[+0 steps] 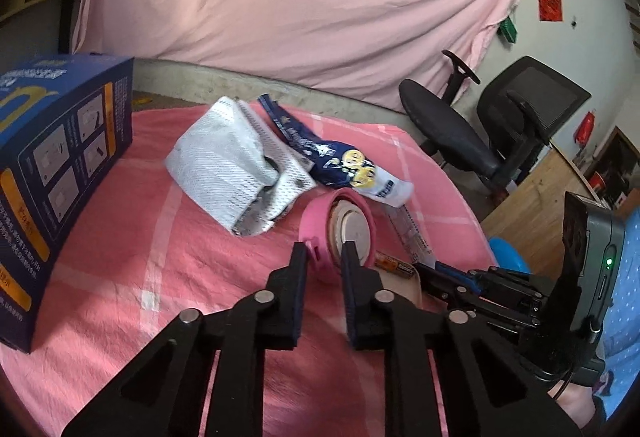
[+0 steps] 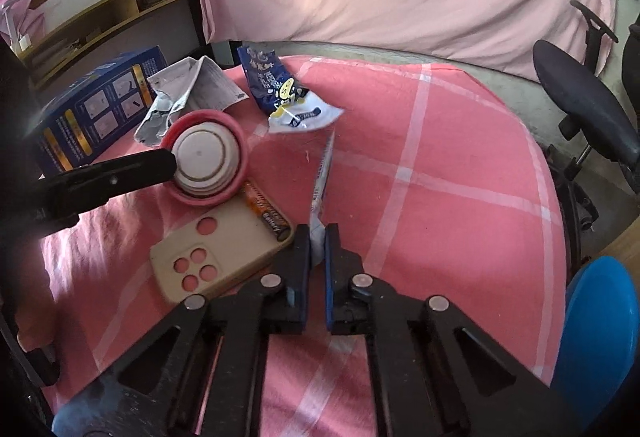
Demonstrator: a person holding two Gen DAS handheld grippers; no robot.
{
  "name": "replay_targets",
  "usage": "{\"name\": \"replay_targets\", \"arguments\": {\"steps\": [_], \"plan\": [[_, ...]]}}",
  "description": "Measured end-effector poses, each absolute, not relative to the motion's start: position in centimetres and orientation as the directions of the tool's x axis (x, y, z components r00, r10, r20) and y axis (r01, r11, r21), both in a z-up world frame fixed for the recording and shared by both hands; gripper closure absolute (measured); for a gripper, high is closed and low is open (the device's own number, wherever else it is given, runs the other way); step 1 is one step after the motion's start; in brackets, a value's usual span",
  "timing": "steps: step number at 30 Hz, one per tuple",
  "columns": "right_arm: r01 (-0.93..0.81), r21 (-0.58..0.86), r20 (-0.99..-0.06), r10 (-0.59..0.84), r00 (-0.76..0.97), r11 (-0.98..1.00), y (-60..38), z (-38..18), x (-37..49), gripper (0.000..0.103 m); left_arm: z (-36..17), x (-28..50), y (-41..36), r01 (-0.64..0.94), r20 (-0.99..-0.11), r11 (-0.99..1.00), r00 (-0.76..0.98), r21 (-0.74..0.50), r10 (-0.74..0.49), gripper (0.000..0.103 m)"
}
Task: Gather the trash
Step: 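Grasp the white-green ticket strip with the right gripper while the left grasps the pink tape roll, then carry both items over the blue basin and open both grippers to drop them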
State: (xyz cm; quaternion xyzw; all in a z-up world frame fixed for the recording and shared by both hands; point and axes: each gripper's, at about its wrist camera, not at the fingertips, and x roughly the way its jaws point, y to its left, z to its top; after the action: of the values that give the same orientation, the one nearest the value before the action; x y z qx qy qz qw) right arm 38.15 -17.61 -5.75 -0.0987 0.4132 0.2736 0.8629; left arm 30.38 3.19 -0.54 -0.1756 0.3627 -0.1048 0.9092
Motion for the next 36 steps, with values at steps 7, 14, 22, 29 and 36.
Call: {"name": "replay_targets", "arguments": {"steps": [7, 14, 22, 29, 36], "plan": [[-0.506, 0.075, -0.717, 0.399, 0.571, 0.859, -19.7, -4.8, 35.5, 0.084, -0.2, 29.3, 1.3, 0.07, -0.614, 0.937, 0.739, -0.342, -0.279, 0.096], [-0.445, 0.037, -0.583, 0.381, 0.718, 0.895, -22.1, -2.0, 32.0, 0.084, 1.1, 27.2, -1.3, 0.091, -0.56, 0.956, 0.794, -0.278, -0.238, 0.096], [-0.414, 0.065, -0.429, 0.401, 0.81, 0.908, -24.1, 0.8, 29.4, 0.084, 3.0, 26.1, -5.0, 0.147, -0.508, 0.967, 0.828, -0.207, -0.235, 0.102], [-0.396, 0.082, -0.364, 0.398, 0.842, 0.914, -25.3, 2.0, 28.1, 0.084, 4.3, 26.1, -7.1, 0.176, -0.47, 0.968, 0.849, -0.177, -0.24, 0.102], [-0.328, 0.072, -0.213, 0.336, 0.917, 0.942, -27.6, 4.3, 25.8, 0.084, 7.1, 25.8, -9.7, 0.232, -0.373, 0.959, 0.886, -0.16, -0.276, 0.102]]}}
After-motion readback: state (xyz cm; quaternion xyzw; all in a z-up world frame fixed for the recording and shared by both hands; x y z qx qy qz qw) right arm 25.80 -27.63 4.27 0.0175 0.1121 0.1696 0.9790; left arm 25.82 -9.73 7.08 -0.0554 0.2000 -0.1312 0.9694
